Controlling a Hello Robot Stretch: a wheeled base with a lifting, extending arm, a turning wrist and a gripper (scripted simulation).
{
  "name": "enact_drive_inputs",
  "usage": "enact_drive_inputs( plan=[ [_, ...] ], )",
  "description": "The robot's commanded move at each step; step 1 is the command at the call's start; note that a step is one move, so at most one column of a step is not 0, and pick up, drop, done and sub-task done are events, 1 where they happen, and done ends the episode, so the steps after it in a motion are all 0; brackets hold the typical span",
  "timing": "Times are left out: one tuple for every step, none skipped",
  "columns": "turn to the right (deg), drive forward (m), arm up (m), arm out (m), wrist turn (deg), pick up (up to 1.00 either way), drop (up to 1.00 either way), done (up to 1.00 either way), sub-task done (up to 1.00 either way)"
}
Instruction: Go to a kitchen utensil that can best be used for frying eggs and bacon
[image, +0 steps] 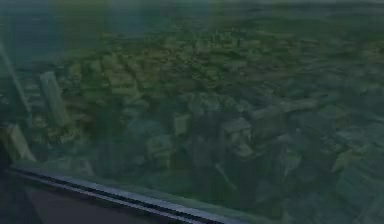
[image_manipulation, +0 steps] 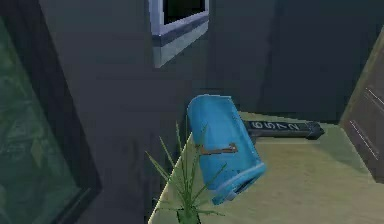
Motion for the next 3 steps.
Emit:
enact_drive_inputs(
  plan=[
    [-45.0,0.0,0.0,0.0,0.0,0.0,0.0,0.0,0.0],
    [-45.0,0.0,0.0,0.0,0.0,0.0,0.0,0.0,0.0],
    [-33.0,0.0,0.0,0.0,0.0,0.0,0.0,0.0,0.0]
  ],
)
